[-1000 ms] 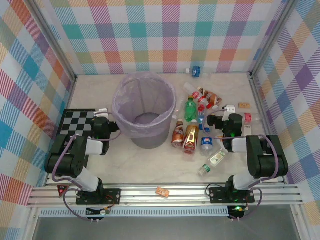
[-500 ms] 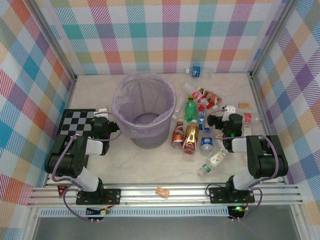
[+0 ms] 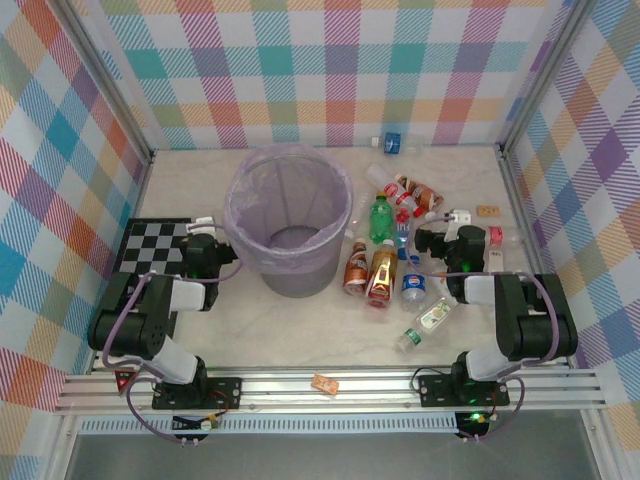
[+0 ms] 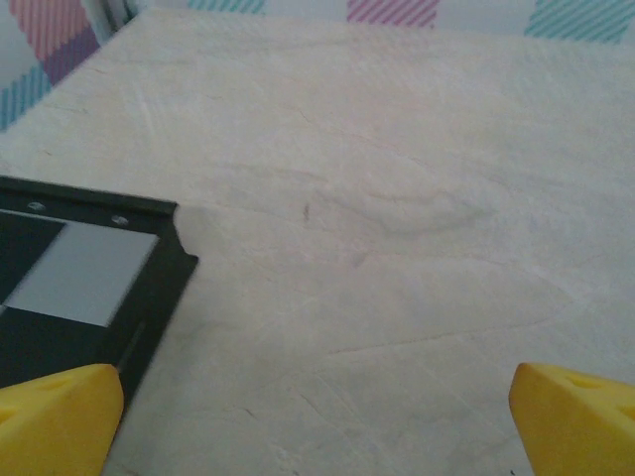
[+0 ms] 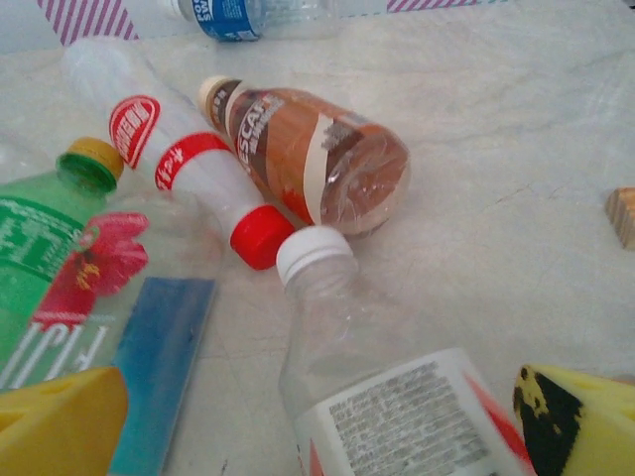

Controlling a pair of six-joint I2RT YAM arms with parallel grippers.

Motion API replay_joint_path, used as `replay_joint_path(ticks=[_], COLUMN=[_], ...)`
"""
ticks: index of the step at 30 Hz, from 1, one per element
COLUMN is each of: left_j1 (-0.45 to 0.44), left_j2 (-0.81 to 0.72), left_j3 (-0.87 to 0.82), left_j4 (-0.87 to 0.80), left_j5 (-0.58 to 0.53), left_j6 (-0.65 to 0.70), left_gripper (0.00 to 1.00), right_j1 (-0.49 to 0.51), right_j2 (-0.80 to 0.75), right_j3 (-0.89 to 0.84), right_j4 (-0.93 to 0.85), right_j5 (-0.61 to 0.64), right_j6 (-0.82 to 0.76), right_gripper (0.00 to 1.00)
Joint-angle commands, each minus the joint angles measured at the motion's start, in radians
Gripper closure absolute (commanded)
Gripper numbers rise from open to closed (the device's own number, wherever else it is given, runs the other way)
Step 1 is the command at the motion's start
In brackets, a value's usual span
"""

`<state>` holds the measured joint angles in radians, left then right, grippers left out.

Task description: Put the plastic bottles in the bin

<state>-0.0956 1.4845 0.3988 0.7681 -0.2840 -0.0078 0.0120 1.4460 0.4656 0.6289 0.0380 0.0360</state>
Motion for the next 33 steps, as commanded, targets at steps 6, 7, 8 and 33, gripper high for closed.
replay_joint_path(ticks=[6,7,8,33], left_j1=[0.007,0.008,0.01,-0.061], left_j2=[-0.325,-0.358,-0.395,-0.306], left_j3=[0.045,0.057,0.076,1.099], left_j4=[-0.357,-0.431,-0.519,-1.659], left_j5=[-0.152,-0.17,-0.183,0.176], left_j6=[-0.047,-0.061,-0.08,-0.323], left_gripper=[0.0,0.0,0.0,0.0], right_j1=[0.003,0.003,0.002,-0.374], right_j2=[-0.256,-0.278,-0.303,0.221], right_j3=[0.21,0.248,0.296,0.923], right_j4=[-0.574,-0.667,-0.777,-1.539], right_j5=[0.026,0.053,0.083,-0.036], right_j6=[0.102,0.135,0.173,0.773], right_gripper=[0.0,0.0,0.0,0.0])
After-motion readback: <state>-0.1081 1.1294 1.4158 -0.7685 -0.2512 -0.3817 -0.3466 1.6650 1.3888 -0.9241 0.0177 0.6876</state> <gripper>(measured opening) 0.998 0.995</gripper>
